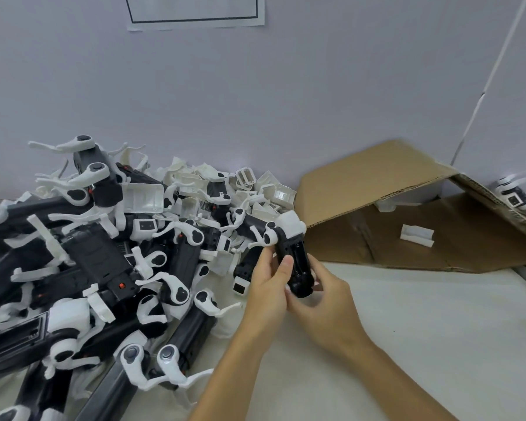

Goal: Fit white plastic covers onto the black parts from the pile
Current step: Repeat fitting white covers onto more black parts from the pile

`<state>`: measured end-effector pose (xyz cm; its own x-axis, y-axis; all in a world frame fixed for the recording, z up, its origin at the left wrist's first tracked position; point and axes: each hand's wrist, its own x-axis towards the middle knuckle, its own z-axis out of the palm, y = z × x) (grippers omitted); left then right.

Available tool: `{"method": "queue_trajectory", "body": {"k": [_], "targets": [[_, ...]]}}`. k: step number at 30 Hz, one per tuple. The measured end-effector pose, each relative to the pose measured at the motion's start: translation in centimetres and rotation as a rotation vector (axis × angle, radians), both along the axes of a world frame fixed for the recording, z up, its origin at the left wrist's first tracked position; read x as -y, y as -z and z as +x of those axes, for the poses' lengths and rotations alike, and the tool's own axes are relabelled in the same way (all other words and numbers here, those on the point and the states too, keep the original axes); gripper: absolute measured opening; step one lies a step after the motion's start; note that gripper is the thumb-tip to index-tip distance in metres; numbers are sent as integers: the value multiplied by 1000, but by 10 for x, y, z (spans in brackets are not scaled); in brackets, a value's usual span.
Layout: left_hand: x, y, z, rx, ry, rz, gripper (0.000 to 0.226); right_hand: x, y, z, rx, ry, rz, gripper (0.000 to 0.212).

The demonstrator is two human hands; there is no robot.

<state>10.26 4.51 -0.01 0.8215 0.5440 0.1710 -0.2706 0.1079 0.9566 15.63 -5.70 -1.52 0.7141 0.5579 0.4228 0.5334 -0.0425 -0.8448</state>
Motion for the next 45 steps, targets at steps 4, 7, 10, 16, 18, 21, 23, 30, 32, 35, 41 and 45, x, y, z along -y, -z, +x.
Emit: {"method": "queue_trajectory", "body": {"k": [4,7,10,16,18,21,23,30,32,35,41,45], "targets": [[2,2,1,16,-12,114,33,5,4,7,-75,56,149,63],[10,6,2,13,13,267,44,3,2,4,-72,127,222,82],[17,16,5,-20,21,406,38,0,-2,3,-100,249,297,84],[22,12,3,-11,75,460,53,1,-1,10,-121,395,364,58],[23,10,2,-1,75,450,56,1,-2,10,-105,397,379,52],[23,10,1,8,66,442,55,0,-4,10,-98,373,369,51],[23,10,1,5,58,427,52,0,-4,13,-111,328,333,57],[14,-3,0,74,-8,-16,24,12,1,19,-177,166,424,59],[12,-10,-2,105,63,-235,23,15,1,24,-225,250,457,51],[11,-19,-5,112,98,-393,43,17,2,31,-313,316,434,29],[12,-20,-3,-26,-131,-257,39,15,2,29,-328,316,316,29],[10,-24,-4,57,-74,-444,40,15,1,29,-337,314,280,29]]}}
